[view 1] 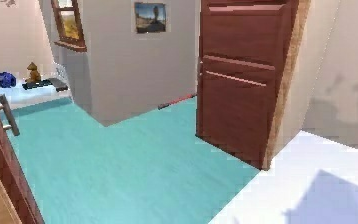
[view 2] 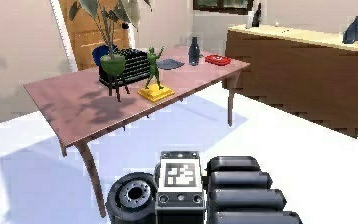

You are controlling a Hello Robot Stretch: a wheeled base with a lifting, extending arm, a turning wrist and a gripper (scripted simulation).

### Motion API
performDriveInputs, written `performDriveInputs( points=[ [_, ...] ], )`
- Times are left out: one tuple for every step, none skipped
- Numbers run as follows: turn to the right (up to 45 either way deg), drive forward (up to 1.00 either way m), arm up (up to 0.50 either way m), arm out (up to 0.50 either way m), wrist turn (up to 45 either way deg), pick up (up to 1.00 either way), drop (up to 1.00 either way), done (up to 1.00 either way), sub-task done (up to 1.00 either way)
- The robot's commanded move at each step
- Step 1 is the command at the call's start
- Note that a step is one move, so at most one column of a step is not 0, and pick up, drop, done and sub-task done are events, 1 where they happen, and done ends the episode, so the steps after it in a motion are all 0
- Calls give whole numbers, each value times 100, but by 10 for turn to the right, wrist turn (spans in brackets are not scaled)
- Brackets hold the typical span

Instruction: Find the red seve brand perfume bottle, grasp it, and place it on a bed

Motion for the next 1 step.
performDriveInputs(
  points=[
    [0,5,0,0,0,0,0,0,0]
  ],
)
